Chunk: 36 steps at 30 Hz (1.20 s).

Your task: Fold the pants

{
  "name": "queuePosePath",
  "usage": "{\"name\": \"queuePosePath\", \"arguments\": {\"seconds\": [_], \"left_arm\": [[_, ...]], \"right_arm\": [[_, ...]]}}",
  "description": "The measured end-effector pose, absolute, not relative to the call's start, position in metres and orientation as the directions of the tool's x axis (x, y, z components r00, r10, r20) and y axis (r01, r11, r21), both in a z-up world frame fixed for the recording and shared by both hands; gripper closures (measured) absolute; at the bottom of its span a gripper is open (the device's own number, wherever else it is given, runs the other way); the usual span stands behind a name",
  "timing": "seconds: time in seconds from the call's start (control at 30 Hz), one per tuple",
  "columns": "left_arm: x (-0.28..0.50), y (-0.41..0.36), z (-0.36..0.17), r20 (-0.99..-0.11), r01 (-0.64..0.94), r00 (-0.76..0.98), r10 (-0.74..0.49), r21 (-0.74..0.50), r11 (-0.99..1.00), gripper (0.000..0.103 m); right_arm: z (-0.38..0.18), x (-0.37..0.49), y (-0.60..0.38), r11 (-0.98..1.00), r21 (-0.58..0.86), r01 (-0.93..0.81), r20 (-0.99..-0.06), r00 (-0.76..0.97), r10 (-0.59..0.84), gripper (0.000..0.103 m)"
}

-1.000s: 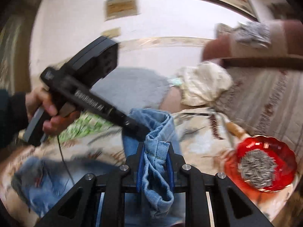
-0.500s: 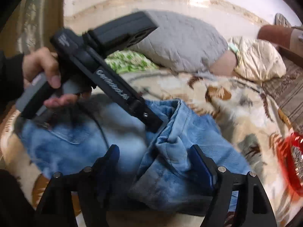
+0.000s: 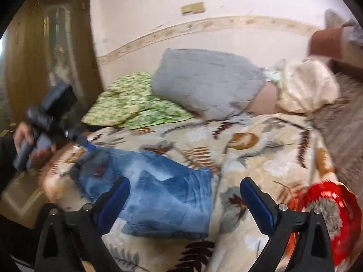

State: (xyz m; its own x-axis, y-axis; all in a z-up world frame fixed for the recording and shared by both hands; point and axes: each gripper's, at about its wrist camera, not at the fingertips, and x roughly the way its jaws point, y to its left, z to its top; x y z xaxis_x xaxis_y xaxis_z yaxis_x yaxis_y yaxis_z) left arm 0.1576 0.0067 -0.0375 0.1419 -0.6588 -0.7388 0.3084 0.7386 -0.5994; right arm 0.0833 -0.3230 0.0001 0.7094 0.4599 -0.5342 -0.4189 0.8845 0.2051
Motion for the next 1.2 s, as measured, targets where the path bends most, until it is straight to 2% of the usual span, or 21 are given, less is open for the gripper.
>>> {"name": "queuePosePath", "arguments": {"seconds": [0.1, 0.17, 0.33, 0.43, 0.57, 0.67, 0.8, 0.87, 0.9, 0.93, 1.07, 1.13, 1.2], "left_arm": [[0.134, -0.006, -0.066, -0.71, 0.25, 0.14, -0.69, -0.649, 0.718, 0.006], [0.123, -0.016, -0.082, -0.691, 0.224, 0.175, -0.702, -0.666, 0.711, 0.006], [0.105, -0.047, -0.108, -0.686, 0.241, 0.28, -0.671, -0.627, 0.741, 0.006], [0.101, -0.059, -0.126, -0.715, 0.19, 0.295, -0.633, -0.606, 0.773, 0.006], [0.099, -0.059, -0.141, -0.631, 0.104, 0.329, -0.702, -0.715, 0.691, 0.006], [0.101, -0.056, -0.15, -0.599, 0.039, 0.351, -0.72, -0.758, 0.651, 0.006], [0.105, -0.04, -0.163, -0.562, -0.097, 0.404, -0.722, -0.811, 0.577, 0.007], [0.108, -0.038, -0.166, -0.584, -0.132, 0.407, -0.702, -0.798, 0.588, 0.02], [0.109, -0.039, -0.166, -0.6, -0.139, 0.404, -0.69, -0.786, 0.603, 0.035], [0.11, -0.041, -0.168, -0.618, -0.142, 0.39, -0.682, -0.773, 0.619, 0.044], [0.106, -0.048, -0.172, -0.638, -0.118, 0.375, -0.673, -0.752, 0.648, 0.058], [0.103, -0.051, -0.172, -0.646, -0.11, 0.36, -0.673, -0.746, 0.657, 0.072], [0.101, -0.056, -0.171, -0.655, -0.085, 0.358, -0.666, -0.733, 0.675, 0.075]], "right_arm": [[0.007, 0.112, -0.323, 0.83, 0.189, -0.526, -0.6, 0.607, 0.521, 0.004], [0.004, 0.131, -0.317, 0.811, 0.135, -0.569, -0.651, 0.566, 0.505, 0.004], [-0.01, 0.177, -0.29, 0.736, 0.023, -0.677, -0.744, 0.48, 0.465, 0.004], [-0.021, 0.193, -0.271, 0.688, -0.031, -0.725, -0.781, 0.447, 0.436, 0.004], [-0.037, 0.205, -0.248, 0.587, -0.071, -0.806, -0.827, 0.376, 0.417, 0.005], [-0.05, 0.217, -0.236, 0.525, -0.067, -0.849, -0.866, 0.311, 0.392, 0.005], [-0.074, 0.235, -0.221, 0.452, -0.075, -0.889, -0.914, 0.243, 0.326, 0.015], [-0.089, 0.243, -0.213, 0.407, -0.077, -0.91, -0.93, 0.213, 0.3, 0.023], [-0.095, 0.245, -0.209, 0.393, -0.075, -0.916, -0.935, 0.201, 0.291, 0.024], [-0.103, 0.248, -0.204, 0.372, -0.074, -0.925, -0.943, 0.186, 0.275, 0.026], [-0.132, 0.252, -0.188, 0.303, -0.08, -0.95, -0.967, 0.148, 0.209, 0.031], [-0.144, 0.253, -0.182, 0.294, -0.036, -0.955, -0.978, 0.094, 0.188, 0.045], [-0.149, 0.255, -0.18, 0.31, 0.025, -0.95, -0.985, 0.03, 0.173, 0.056]]}}
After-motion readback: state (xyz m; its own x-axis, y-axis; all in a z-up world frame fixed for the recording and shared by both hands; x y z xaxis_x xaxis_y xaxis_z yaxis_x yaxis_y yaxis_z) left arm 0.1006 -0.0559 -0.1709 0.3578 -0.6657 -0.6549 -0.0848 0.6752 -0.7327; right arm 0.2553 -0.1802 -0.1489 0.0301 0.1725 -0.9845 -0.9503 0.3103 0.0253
